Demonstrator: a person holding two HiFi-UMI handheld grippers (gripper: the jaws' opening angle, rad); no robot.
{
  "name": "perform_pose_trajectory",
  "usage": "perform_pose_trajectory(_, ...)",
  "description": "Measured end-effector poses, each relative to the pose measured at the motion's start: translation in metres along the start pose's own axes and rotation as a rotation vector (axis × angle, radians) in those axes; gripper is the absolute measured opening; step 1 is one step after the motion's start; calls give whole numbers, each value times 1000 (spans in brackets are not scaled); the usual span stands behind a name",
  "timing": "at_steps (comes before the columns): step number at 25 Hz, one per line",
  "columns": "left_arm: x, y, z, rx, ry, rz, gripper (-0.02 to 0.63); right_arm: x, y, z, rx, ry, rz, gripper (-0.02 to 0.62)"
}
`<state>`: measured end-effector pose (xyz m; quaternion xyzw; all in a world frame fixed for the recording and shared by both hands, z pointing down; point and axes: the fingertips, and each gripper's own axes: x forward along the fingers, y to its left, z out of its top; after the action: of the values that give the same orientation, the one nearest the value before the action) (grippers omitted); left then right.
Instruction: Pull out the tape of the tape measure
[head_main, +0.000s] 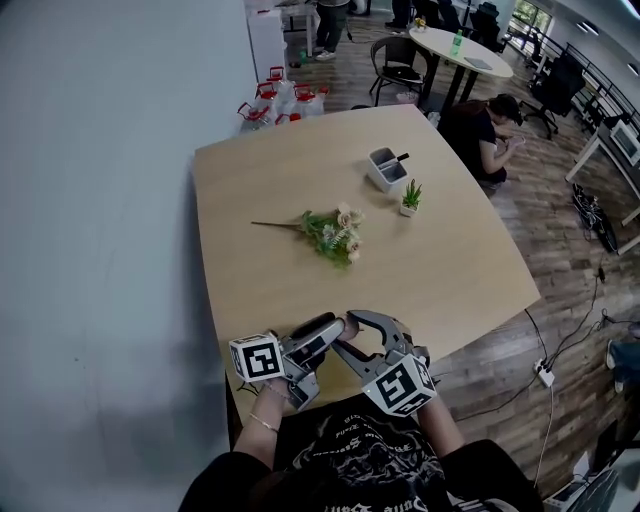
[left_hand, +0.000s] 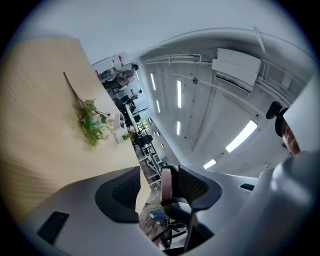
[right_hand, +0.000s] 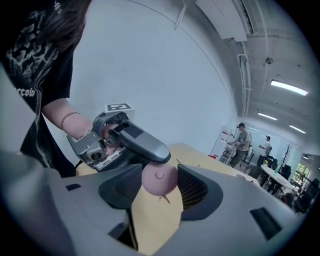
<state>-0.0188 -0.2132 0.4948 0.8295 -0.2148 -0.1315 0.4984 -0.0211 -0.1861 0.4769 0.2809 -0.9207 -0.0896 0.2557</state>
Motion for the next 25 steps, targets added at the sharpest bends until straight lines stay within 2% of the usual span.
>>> perform_pose_trajectory(4,5,1,-5,-72,9,-40,231,0,4,4,-2,-9,21,236)
perform_pose_trajectory(6,6,-1,-6,-124,-12,-82,137,2,4,1,-12,2,25,236)
perform_pose_trajectory(9,7,-4,-6,-167,-36,-124,74,3,4,-1,-5,8,36,236)
perform_pose_trajectory(13,6,-4,-5,-185,-43,-125,71,4,4,0,20,3,64,239)
perform_pose_trajectory(19,0,8,8,-261,-123,-104,69,-1,-7,-3,84,-40,57,244)
perform_pose_trajectory(22,-4,11,13,-291,-139,-100,69,-6,-14,-9,83,-38,64,241)
perform_pose_trajectory(25,-8,12,16,-323,-148,-115,69,-8,-20,-15,112,-50,70,191)
